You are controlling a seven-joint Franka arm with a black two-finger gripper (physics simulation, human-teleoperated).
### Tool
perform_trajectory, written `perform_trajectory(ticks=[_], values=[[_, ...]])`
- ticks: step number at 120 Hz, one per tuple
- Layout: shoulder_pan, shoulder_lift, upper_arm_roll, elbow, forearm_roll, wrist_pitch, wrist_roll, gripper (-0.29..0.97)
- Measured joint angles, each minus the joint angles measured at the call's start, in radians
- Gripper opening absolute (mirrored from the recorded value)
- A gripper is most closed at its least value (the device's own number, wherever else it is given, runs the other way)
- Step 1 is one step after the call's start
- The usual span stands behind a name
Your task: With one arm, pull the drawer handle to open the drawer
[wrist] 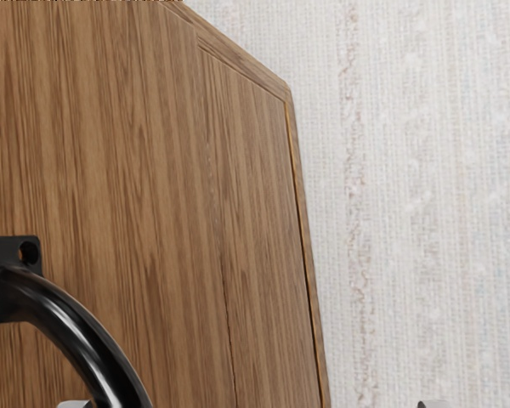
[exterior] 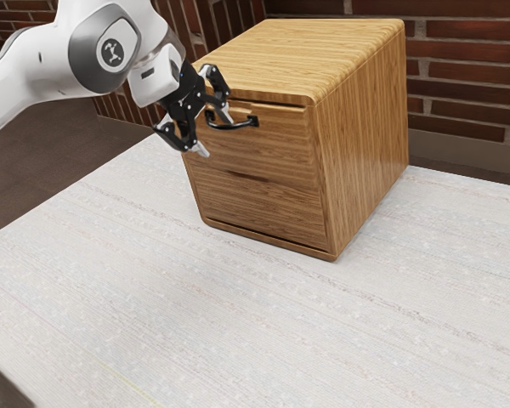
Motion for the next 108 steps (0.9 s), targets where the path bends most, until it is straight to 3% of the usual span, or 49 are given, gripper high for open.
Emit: perform_trajectory(ticks=[108], values=[[0.001, -0.027, 0.022, 0.003, -0.002, -0.095, -0.084, 0.26]])
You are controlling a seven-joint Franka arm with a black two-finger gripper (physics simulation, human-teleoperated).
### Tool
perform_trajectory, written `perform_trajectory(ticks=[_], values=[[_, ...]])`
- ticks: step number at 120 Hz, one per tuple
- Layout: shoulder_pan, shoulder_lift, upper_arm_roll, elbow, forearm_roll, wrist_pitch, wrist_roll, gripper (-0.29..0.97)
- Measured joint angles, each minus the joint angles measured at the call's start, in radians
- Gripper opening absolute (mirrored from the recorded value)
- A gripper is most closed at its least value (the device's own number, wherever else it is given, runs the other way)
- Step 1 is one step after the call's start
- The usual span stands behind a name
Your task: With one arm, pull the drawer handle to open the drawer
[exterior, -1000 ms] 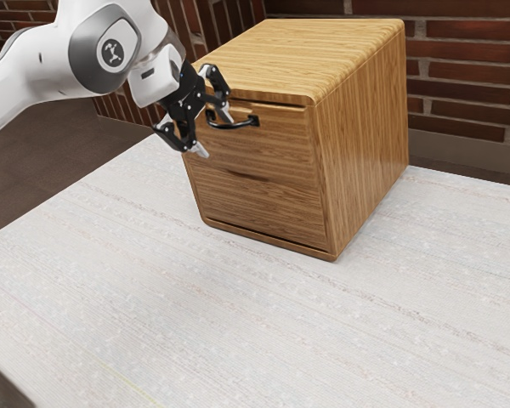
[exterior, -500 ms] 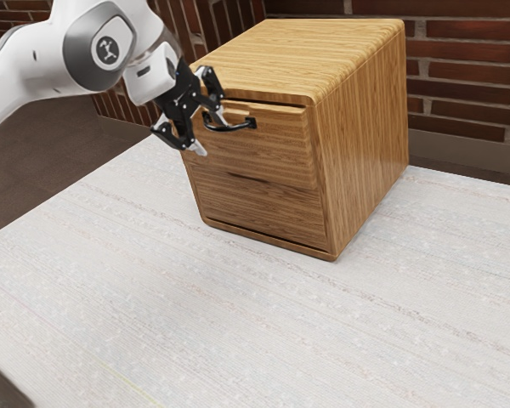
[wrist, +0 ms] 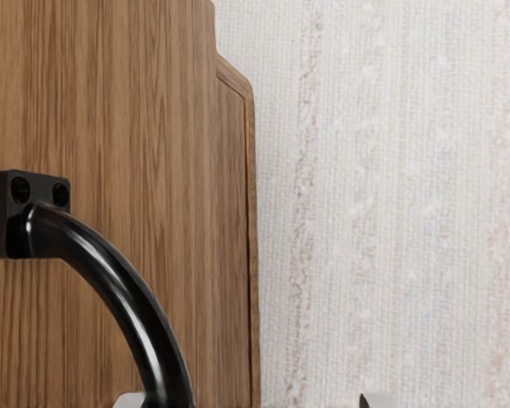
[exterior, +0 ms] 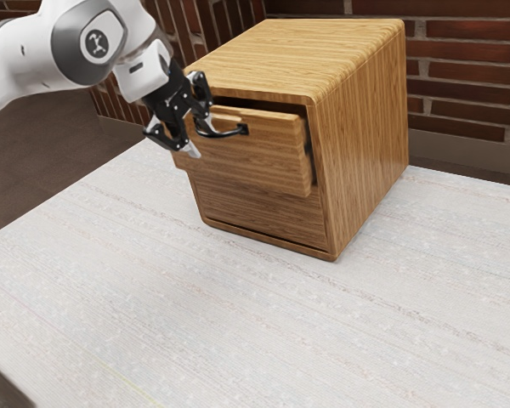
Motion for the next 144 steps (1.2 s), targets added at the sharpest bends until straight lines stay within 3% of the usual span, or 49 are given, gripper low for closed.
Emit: perform_trajectory(ticks=[144], values=[[0.004, -0.027, 0.008, -0.002, 0.002, -0.072, -0.091, 0.04]])
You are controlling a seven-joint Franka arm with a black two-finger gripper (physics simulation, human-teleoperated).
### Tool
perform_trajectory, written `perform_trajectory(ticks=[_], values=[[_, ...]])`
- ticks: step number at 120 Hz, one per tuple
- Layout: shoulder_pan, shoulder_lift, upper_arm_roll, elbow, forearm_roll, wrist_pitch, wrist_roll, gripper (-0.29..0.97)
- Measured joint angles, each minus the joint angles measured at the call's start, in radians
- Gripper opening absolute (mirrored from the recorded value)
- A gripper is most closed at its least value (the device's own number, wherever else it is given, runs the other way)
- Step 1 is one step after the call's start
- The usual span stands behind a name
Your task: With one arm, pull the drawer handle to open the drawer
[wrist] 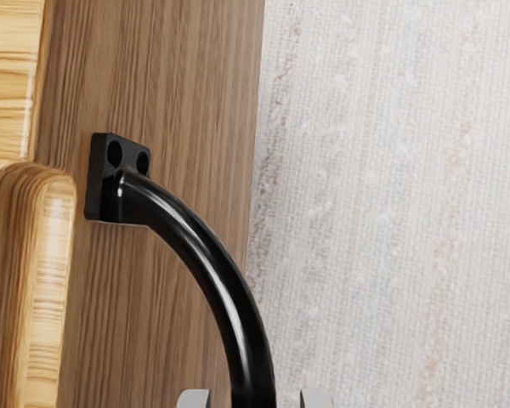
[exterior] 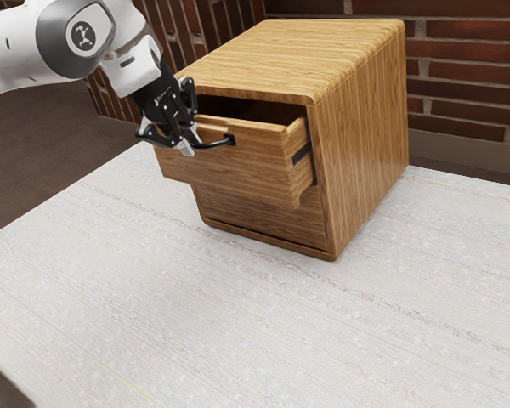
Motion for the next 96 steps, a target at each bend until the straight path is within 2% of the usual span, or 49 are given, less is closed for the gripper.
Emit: perform_trajectory(ticks=[96], values=[[0.007, -0.074, 0.006, -0.081, -0.009, -0.067, -0.054, 0.02]])
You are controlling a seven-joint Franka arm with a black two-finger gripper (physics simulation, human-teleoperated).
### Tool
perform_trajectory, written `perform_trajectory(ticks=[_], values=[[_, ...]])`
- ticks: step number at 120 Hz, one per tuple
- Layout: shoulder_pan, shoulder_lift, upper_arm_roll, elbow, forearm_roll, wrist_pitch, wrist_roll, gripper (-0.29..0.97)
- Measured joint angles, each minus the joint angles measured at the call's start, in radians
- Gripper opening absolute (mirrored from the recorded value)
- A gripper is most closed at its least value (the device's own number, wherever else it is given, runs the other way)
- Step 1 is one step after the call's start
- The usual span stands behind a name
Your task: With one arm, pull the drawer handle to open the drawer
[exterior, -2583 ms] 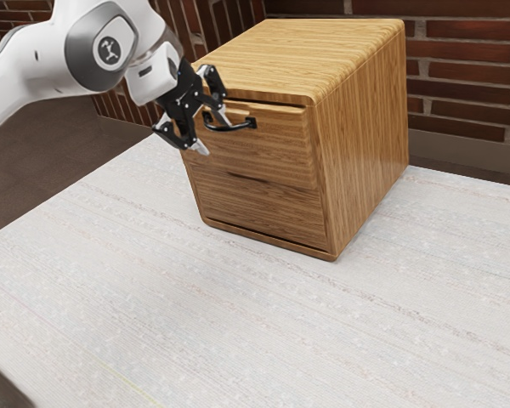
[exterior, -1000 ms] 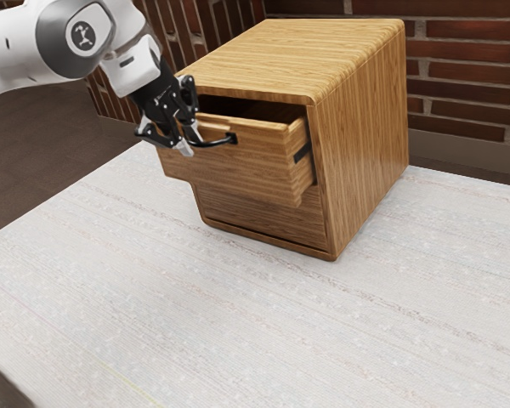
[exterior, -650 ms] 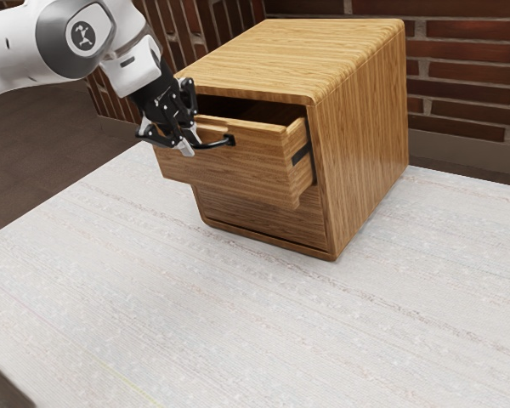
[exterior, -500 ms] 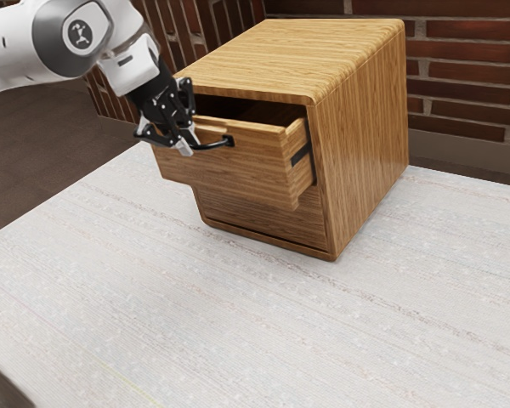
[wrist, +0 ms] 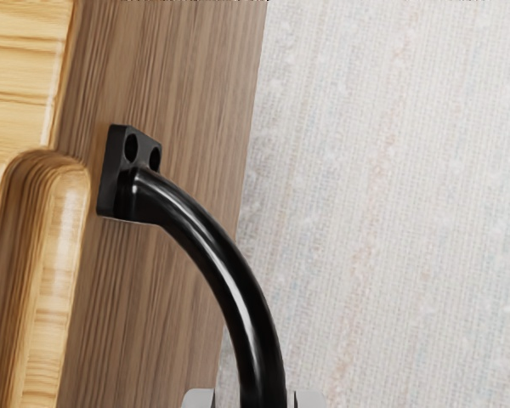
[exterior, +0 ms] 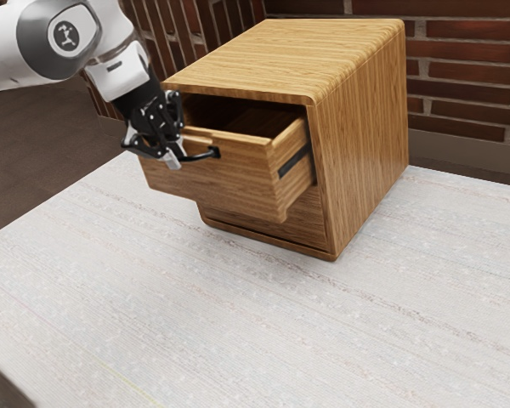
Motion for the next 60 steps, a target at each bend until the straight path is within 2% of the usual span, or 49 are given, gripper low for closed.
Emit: perform_trajectory(ticks=[60], values=[[0.003, -0.1, 0.007, -0.101, 0.001, -0.036, -0.03, 0.0]])
